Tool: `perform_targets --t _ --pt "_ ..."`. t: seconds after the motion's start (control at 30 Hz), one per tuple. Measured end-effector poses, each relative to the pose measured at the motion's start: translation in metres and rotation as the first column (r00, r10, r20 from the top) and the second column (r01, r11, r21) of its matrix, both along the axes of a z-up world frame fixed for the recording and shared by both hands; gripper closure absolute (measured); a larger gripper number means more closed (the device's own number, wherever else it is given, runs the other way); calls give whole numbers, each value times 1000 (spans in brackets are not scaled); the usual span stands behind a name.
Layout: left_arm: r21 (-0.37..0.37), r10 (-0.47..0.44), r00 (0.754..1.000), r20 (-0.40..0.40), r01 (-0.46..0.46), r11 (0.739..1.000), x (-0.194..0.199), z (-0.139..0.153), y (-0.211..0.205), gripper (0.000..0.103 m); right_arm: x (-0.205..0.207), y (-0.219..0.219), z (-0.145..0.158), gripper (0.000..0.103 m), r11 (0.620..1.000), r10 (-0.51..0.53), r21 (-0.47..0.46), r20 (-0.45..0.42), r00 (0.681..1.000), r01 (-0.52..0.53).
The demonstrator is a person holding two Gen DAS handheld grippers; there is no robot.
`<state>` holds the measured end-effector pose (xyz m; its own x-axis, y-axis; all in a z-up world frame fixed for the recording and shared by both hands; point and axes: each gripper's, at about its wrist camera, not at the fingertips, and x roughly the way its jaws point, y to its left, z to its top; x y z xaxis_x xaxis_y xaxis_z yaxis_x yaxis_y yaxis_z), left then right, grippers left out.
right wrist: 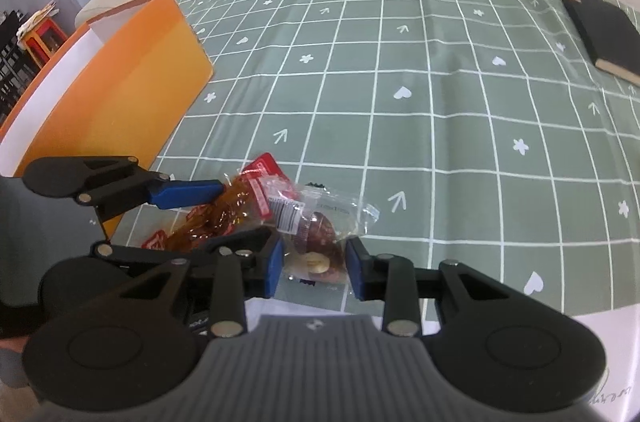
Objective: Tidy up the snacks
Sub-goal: 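Grasp red duck snack with left tool and lift it off the table, then carry red duck snack with left tool into box while right tool carries clear packet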
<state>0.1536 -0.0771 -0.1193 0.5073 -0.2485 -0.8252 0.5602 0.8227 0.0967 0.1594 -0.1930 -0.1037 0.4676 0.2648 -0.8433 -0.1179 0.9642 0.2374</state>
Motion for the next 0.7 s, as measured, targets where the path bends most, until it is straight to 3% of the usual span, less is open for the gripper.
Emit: perform_targets --t 0.13,0.3,0.37,0.5,0.7 --pt "36 79 997 29 -80 996 -6 2 -3 65 1 2 0 72 1000 2 -3 6 1000 -2" --pt "26 198 980 31 -199 980 -13 5 4 66 -1 2 2 73 1000 -5 6 8 1000 5" --pt "0 261 965 23 -261 965 -17 7 11 66 -1 1 4 73 1000 -6 0 12 1000 6" --pt "-121 367 930 -23 -367 922 -23 20 34 66 -4 2 2 73 1000 -6 -26 0 1000 6" --pt "-193 409 913 -3 -402 895 -32 41 47 66 -13 12 10 73 999 39 -24 27 999 -38"
